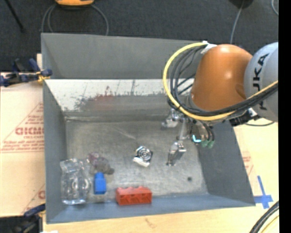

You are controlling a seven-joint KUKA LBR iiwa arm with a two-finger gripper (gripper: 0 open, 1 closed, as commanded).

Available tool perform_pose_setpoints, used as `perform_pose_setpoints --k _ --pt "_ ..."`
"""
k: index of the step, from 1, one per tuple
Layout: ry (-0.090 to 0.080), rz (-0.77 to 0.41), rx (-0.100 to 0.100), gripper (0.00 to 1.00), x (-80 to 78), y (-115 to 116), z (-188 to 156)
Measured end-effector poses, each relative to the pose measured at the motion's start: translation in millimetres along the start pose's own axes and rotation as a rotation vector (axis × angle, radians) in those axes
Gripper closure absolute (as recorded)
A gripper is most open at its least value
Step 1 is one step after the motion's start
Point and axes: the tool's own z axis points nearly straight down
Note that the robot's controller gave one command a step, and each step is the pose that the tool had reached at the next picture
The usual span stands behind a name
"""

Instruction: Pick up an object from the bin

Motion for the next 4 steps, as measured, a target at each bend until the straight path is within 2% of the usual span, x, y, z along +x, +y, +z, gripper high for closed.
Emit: perform_pose_setpoints --k 1,2,3,4 --pt "-0.001 -0.013 -0.002 0.00 -24.1 53 107" --pt "-0.013 0.035 -0.005 0.00 -26.1 29 148" --pt "-0.024 0.033 -0.003 1.00 -29.2 29 144" --pt "-0.016 -0.016 -0.002 1.00 -27.5 68 1"
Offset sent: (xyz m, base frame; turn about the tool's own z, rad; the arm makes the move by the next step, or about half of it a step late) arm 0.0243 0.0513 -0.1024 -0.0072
